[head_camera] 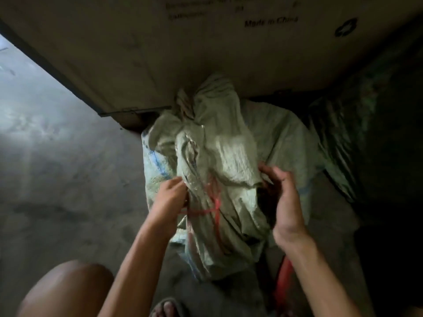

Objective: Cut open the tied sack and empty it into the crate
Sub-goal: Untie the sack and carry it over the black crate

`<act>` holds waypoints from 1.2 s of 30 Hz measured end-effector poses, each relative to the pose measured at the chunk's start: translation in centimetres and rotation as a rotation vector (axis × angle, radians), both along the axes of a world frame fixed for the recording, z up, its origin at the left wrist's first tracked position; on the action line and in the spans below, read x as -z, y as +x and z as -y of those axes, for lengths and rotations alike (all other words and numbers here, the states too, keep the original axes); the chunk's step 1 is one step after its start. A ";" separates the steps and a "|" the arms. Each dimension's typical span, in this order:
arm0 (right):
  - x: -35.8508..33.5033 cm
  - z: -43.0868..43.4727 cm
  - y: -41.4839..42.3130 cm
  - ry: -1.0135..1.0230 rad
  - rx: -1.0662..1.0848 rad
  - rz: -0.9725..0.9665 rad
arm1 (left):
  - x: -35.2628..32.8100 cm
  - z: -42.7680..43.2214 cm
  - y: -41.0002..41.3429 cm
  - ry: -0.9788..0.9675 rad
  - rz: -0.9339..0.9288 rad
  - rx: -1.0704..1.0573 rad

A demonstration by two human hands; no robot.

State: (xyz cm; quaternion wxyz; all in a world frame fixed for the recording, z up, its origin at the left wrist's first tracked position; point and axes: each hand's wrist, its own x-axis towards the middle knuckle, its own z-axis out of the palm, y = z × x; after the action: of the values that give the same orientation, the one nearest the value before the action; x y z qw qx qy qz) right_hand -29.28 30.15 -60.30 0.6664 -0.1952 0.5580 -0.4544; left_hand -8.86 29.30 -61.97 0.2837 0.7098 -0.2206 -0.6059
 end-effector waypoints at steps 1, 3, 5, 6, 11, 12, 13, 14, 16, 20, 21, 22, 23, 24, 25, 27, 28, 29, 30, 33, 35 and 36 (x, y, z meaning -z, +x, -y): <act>-1.9 -0.3 0.4 -0.016 -0.054 -0.030 | -1.6 -0.3 -0.8 -0.011 -0.064 -0.047; -4.8 -1.0 1.1 -0.032 -0.142 -0.195 | -5.3 -1.0 -1.4 0.016 -0.235 -0.163; -8.0 -1.8 1.2 -0.028 -0.121 -0.482 | -10.1 -2.0 -1.2 0.188 -0.418 -0.227; -9.8 -2.4 0.9 -0.010 -0.116 -0.627 | -12.4 -2.6 -0.8 0.292 -0.495 -0.232; -23.7 -6.6 -1.4 0.033 -0.017 -0.534 | -25.5 -5.7 2.4 0.330 -0.322 -0.137; -27.2 -7.4 -1.5 0.047 -0.027 -0.495 | -28.3 -6.3 2.9 0.222 -0.254 -0.087; -30.6 -7.8 -1.4 0.051 -0.051 -0.465 | -31.6 -6.8 3.2 0.099 -0.187 -0.020; -33.8 -7.9 -1.2 0.035 -0.077 -0.467 | -34.8 -7.1 3.3 -0.018 -0.123 0.029; -39.8 -7.0 -0.5 -0.022 -0.091 -0.524 | -40.0 -6.7 3.3 -0.200 0.086 0.110; -50.8 -2.1 -0.1 -0.019 0.074 -0.476 | -51.1 -4.5 2.2 -0.384 0.227 0.188; -53.5 -1.2 -0.4 -0.018 0.109 -0.415 | -54.3 -3.9 1.7 -0.427 0.226 0.209; -56.1 -0.8 -0.8 -0.040 0.142 -0.363 | -56.9 -3.3 1.5 -0.486 0.213 0.238; -58.7 -0.9 -1.4 -0.080 0.148 -0.339 | -60.1 -2.9 1.3 -0.547 0.200 0.252; -61.6 -1.5 -1.8 -0.122 0.155 -0.344 | -63.0 -2.6 1.2 -0.615 0.163 0.257; -64.4 -2.5 -2.1 -0.153 0.171 -0.359 | -66.3 -2.8 1.2 -0.645 0.123 0.253; -69.4 -5.6 -2.9 -0.225 0.246 -0.345 | -71.4 -3.5 1.1 -0.720 0.016 0.260; -71.4 -7.6 -3.5 -0.252 0.298 -0.303 | -73.5 -4.1 1.1 -0.758 -0.035 0.270; -72.9 -9.7 -4.2 -0.271 0.343 -0.268 | -75.5 -4.9 1.0 -0.786 -0.074 0.297; -74.0 -11.8 -4.7 -0.276 0.386 -0.242 | -76.7 -5.7 0.8 -0.808 -0.116 0.333; -75.2 -18.1 -5.8 -0.268 0.471 -0.228 | -79.4 -8.7 -0.9 -0.809 -0.178 0.427; -75.0 -21.9 -6.1 -0.240 0.498 -0.256 | -79.6 -10.4 -2.4 -0.773 -0.220 0.473; -74.7 -23.7 -6.2 -0.223 0.512 -0.256 | -79.5 -11.2 -3.0 -0.757 -0.238 0.499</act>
State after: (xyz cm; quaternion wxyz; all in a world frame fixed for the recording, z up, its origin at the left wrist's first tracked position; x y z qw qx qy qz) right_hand -35.47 53.83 14.41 0.4291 -0.1758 0.6150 -0.6378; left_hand -11.83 40.49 17.48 0.3916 0.4074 -0.5558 -0.6098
